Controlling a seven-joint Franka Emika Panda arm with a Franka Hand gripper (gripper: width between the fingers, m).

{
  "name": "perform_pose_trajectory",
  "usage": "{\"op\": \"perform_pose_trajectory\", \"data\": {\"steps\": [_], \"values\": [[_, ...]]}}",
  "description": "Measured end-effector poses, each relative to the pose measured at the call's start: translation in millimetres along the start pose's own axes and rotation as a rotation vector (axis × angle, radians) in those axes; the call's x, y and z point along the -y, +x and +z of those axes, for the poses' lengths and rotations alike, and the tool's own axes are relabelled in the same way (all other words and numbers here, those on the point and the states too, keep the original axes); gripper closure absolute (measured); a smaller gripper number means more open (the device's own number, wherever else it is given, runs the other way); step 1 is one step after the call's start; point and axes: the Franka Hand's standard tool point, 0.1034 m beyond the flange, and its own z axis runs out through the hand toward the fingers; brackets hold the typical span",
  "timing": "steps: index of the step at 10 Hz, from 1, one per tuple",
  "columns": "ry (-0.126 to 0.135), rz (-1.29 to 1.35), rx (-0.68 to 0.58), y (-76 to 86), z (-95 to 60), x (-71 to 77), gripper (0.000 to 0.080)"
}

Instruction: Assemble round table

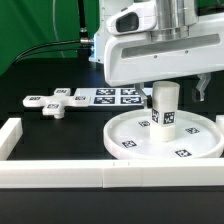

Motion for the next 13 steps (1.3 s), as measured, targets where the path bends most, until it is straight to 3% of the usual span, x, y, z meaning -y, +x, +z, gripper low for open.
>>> {"op": "perform_pose_trajectory", "data": {"steps": [5,8,13], "values": [[-0.006,-0.332,0.002,0.1,-0.3,-3.4,0.015],[-0.046,-0.652,0.018,4.9,-1.3,-3.6,0.015],[-0.062,-0.951,0.036,4.9,-1.4,-7.9,0.015]]}}
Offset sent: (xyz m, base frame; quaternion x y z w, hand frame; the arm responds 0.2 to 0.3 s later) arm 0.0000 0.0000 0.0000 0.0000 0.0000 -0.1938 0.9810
